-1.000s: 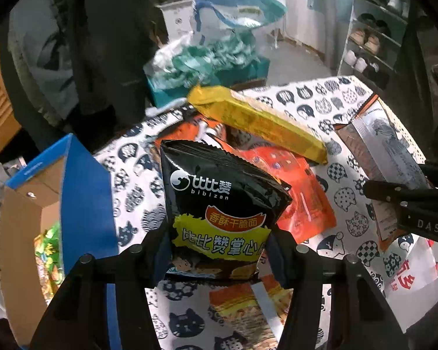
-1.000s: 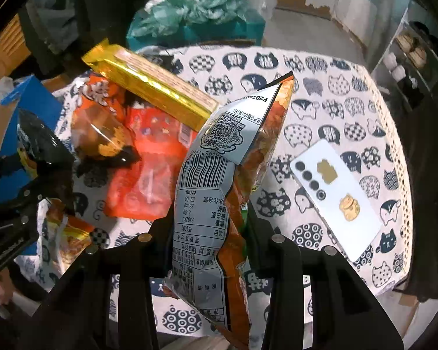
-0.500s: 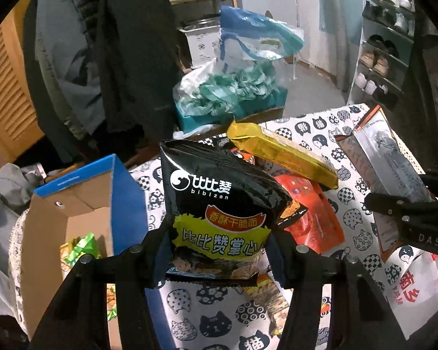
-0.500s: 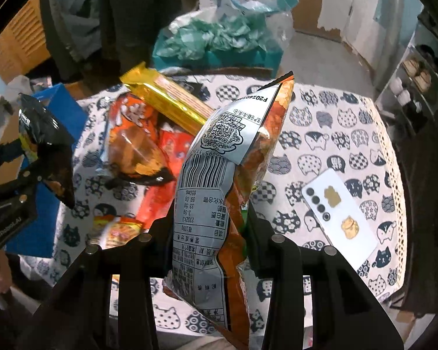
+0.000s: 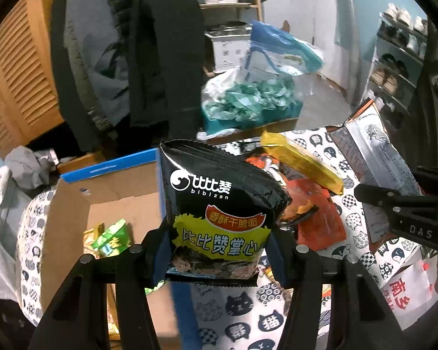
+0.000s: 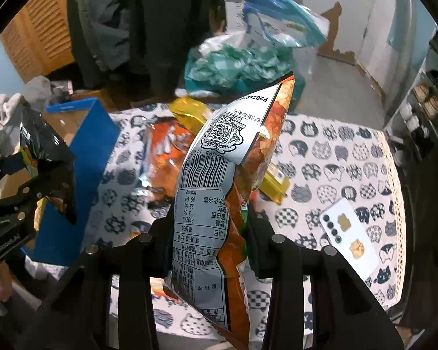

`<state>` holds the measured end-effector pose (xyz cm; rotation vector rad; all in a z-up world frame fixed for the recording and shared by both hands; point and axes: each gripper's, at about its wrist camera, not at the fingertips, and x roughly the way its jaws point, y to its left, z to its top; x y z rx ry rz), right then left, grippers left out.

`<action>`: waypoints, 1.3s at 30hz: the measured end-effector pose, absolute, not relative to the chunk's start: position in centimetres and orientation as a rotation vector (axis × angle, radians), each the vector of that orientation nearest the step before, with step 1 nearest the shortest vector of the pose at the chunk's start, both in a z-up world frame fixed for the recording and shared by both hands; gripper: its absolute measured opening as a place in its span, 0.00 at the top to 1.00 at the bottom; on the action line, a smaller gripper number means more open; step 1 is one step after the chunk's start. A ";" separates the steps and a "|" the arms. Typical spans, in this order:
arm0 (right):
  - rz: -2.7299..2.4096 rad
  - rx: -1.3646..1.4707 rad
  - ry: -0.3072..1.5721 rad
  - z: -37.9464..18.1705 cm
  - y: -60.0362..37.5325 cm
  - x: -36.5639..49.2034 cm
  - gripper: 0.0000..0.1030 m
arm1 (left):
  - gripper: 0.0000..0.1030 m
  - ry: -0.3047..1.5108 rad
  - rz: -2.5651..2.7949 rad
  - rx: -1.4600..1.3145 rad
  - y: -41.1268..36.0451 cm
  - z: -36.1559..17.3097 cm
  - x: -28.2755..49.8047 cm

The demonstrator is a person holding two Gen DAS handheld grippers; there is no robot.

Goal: Organize snacks
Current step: 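Carry both bags over the box and release them inside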

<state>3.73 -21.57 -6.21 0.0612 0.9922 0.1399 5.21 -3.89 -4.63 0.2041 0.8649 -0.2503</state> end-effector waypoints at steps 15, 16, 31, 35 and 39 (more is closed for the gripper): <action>0.258 0.003 0.955 -3.4 -13.9 5.7 0.63 | 0.44 0.891 -0.154 0.084 5.1 -3.8 5.7; 0.268 -0.006 0.951 -3.2 -13.1 5.9 0.63 | 0.44 0.892 -0.150 0.080 5.4 -3.8 5.8; 0.449 -0.051 0.955 -1.9 -2.7 8.7 0.63 | 0.44 0.935 -0.049 0.011 13.3 -5.3 6.2; 0.488 -0.079 0.969 -2.3 0.4 9.6 0.63 | 0.44 0.959 -0.004 0.006 15.1 -6.8 6.5; 0.526 -0.097 0.996 -3.1 3.1 10.2 0.63 | 0.44 1.000 0.024 -0.022 16.7 -8.2 6.9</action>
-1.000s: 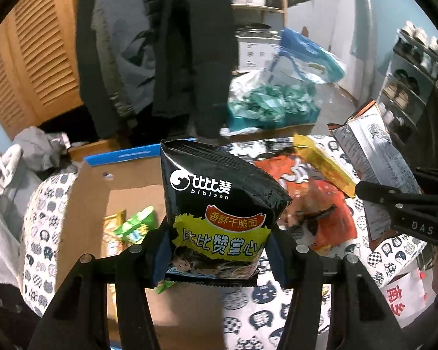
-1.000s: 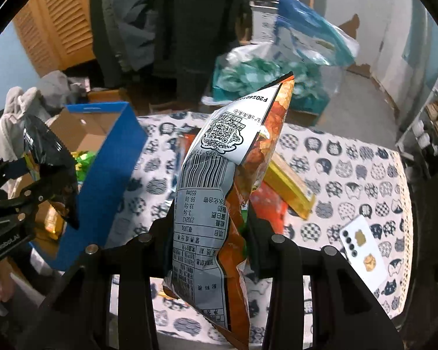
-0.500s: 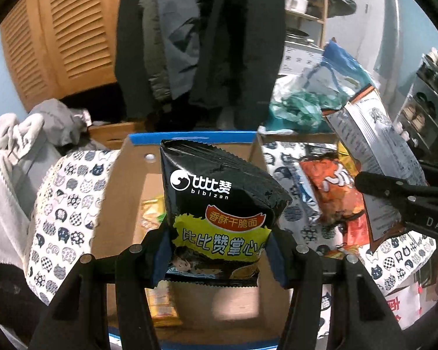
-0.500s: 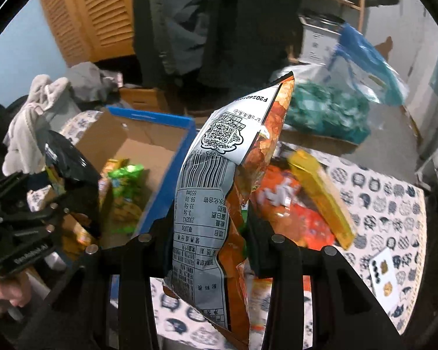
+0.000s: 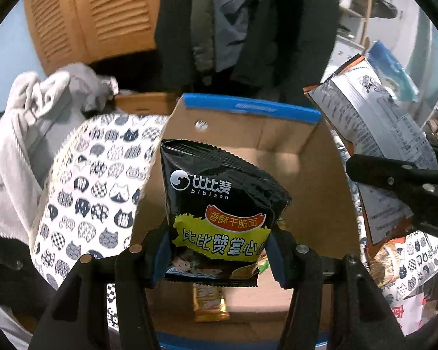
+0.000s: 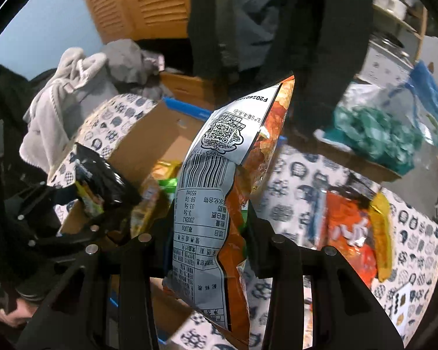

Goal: Organize snacks
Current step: 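Carry both bags over the box and release them inside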

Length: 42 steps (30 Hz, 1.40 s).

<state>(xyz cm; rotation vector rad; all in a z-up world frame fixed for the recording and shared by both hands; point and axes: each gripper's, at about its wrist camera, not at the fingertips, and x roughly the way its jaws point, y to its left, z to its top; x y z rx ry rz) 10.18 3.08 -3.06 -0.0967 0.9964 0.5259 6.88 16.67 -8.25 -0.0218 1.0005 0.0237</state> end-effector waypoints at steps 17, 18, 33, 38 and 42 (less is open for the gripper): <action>0.598 -0.149 1.153 -9.1 6.9 12.4 0.63 | 0.44 1.157 0.075 -0.077 18.8 -13.1 8.3; 0.596 -0.152 1.157 -9.4 6.9 12.5 0.63 | 0.44 1.157 0.078 -0.071 18.8 -13.2 8.3; 0.620 -0.151 1.150 -10.1 6.6 12.4 0.45 | 0.28 1.165 0.124 -0.026 17.9 -12.8 8.3; 0.621 -0.099 1.098 -8.2 5.1 12.0 0.36 | 0.27 1.139 0.117 -0.052 17.9 -11.5 8.1; 0.624 -0.092 1.052 -6.4 3.9 11.1 0.36 | 0.27 1.104 0.094 -0.078 17.3 -10.1 7.7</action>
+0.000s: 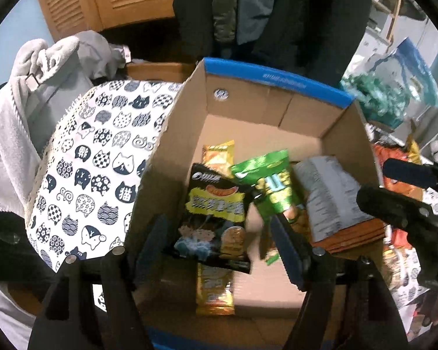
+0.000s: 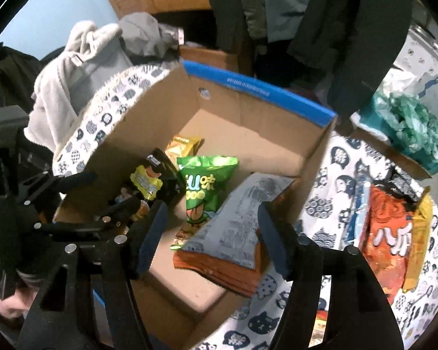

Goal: Organize snacks
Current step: 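Return both tools to the pile and grasp the yellow bar with right tool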

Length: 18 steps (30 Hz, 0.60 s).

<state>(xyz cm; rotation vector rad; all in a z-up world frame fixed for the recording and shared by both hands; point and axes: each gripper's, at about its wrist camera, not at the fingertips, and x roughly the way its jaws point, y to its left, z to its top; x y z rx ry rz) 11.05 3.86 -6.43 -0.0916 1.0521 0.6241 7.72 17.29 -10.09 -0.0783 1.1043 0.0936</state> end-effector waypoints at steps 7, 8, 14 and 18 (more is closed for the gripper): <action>0.620 -0.105 0.981 -4.2 1.2 9.2 0.34 | 0.23 1.041 0.019 -0.068 14.6 -7.4 7.1; 0.618 -0.106 0.975 -4.0 0.7 8.9 0.34 | 0.23 1.034 0.006 -0.063 14.1 -7.1 7.0; 0.587 -0.094 0.951 -3.2 -2.7 8.0 0.34 | 0.22 1.013 -0.046 -0.036 11.2 -6.0 6.8; 0.555 -0.096 0.943 -3.0 -5.4 7.5 0.34 | 0.22 1.017 -0.075 -0.033 9.3 -5.7 6.9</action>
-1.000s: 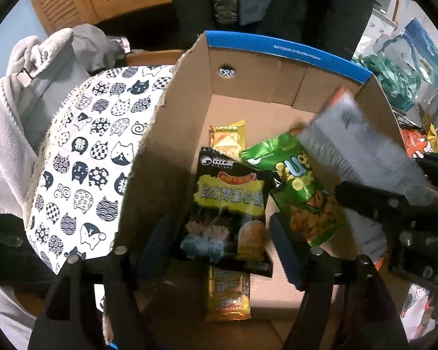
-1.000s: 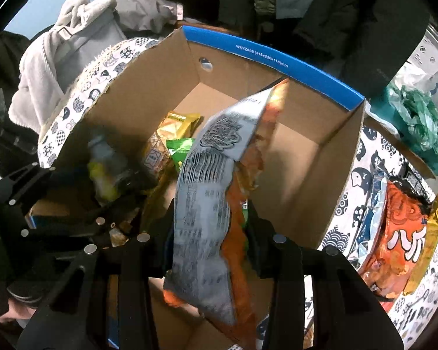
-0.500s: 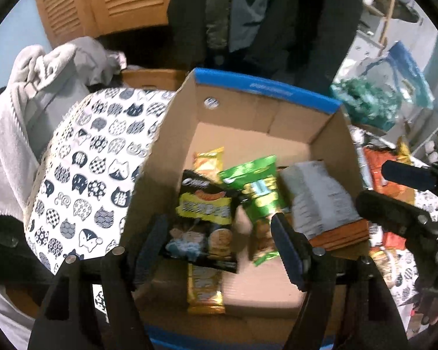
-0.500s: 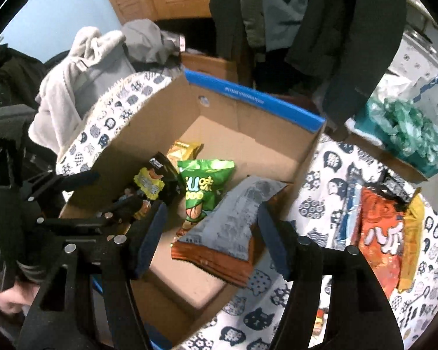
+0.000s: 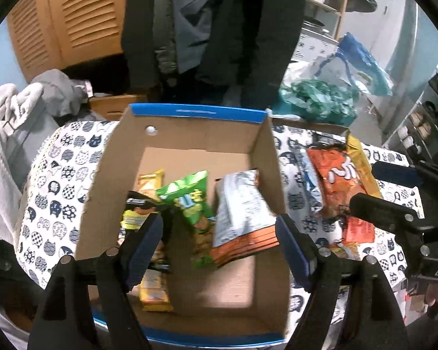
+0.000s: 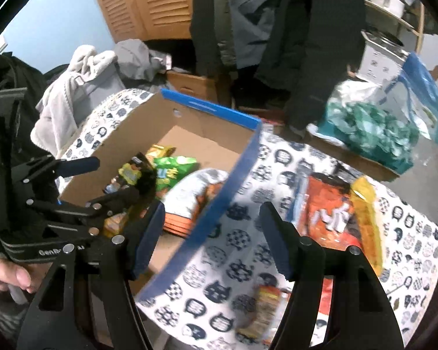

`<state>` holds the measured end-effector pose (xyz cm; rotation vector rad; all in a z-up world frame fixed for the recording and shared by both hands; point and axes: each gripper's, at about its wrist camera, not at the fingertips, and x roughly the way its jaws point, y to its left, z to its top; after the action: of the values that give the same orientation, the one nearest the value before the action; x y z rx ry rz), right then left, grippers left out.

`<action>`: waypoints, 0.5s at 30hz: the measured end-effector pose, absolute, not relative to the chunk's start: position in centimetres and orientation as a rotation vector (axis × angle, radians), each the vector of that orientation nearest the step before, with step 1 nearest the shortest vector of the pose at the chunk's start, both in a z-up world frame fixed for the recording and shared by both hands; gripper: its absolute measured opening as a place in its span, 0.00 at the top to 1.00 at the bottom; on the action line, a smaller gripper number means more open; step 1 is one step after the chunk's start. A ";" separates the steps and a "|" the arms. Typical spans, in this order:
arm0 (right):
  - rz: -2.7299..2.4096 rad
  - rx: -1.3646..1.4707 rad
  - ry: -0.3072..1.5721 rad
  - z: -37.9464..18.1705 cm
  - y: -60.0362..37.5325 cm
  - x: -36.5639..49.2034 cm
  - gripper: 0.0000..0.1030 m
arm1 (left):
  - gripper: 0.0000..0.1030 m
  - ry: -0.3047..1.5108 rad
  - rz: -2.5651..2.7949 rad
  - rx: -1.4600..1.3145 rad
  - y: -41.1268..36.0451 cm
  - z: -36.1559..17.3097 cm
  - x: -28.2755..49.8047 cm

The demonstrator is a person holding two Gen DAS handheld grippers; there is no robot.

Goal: Organize snacks
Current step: 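Return both tools to the pile and grasp the yellow bar with right tool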

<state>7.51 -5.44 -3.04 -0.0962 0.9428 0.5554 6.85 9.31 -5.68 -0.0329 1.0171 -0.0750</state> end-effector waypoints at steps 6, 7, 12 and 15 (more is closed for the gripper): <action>0.509 -0.104 0.938 -3.1 -9.4 6.9 0.34 | 0.22 1.015 -0.119 -0.024 6.4 -4.9 7.0; 0.502 -0.107 0.935 -3.0 -10.1 6.8 0.34 | 0.22 1.014 -0.121 -0.016 5.9 -4.8 7.0; 0.476 -0.109 0.940 -3.1 -13.8 6.6 0.34 | 0.22 1.010 -0.140 0.049 3.0 -4.6 7.2; 0.458 -0.114 0.949 -3.2 -16.1 6.8 0.34 | 0.22 1.014 -0.159 0.082 1.4 -4.7 7.4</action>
<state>6.84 -16.08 -3.21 -0.1139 0.9486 0.4581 7.39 1.44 -4.74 0.0815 1.0143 -0.1594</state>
